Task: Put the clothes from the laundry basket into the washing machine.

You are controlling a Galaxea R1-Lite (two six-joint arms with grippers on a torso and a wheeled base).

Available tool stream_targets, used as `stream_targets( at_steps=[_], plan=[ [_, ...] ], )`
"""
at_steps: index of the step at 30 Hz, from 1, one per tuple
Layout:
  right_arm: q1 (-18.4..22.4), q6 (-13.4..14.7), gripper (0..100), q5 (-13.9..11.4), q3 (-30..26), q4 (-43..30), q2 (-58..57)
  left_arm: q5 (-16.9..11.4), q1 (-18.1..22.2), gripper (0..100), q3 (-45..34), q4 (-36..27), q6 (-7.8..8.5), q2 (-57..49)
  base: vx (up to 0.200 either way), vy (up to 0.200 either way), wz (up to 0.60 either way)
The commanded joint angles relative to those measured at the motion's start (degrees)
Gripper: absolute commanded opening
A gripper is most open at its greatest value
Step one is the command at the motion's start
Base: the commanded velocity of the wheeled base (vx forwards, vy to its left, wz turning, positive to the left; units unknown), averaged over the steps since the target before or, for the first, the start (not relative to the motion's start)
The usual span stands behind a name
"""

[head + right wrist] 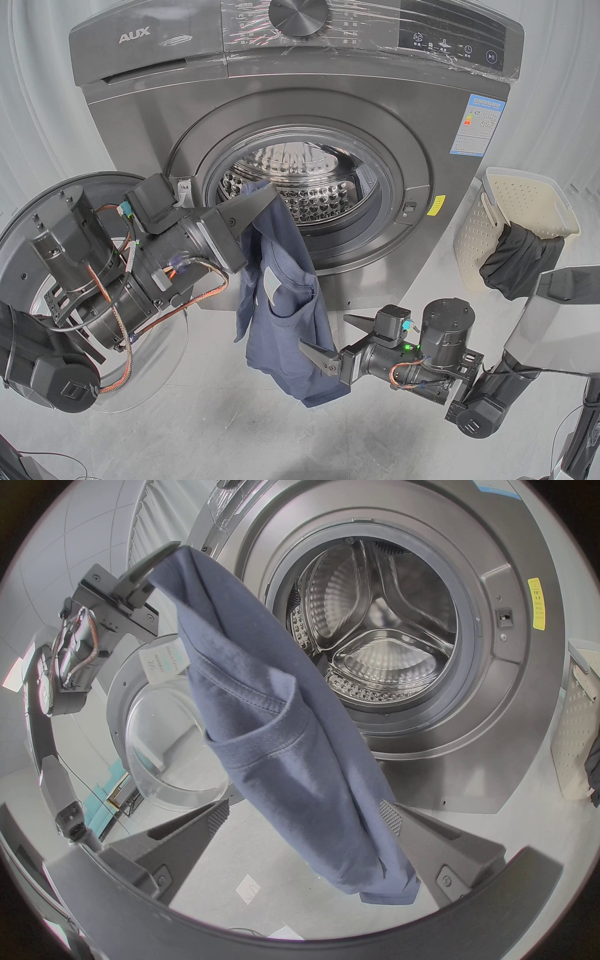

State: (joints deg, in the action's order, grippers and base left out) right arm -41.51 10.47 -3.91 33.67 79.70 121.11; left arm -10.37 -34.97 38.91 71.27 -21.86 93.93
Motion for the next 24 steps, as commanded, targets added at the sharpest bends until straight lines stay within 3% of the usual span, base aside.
stream_targets(
  at_steps=[1,7,24],
  plan=[
    [0.4,-0.4,100,0.0,3.9,0.4,4.5,0.0,0.0,0,-0.3,0.1,-0.03,-0.3,0.0,0.0,0.0],
    [-0.6,-0.5,100,0.0,8.3,0.4,6.2,0.0,0.0,0,-0.6,0.1,-0.03,-0.2,0.0,0.0,0.0],
    [-5.5,-0.7,100,0.5,6.5,1.9,2.6,0.4,0.3,0,0.1,0.1,-0.03,1.2,0.0,0.0,0.0]
  ],
)
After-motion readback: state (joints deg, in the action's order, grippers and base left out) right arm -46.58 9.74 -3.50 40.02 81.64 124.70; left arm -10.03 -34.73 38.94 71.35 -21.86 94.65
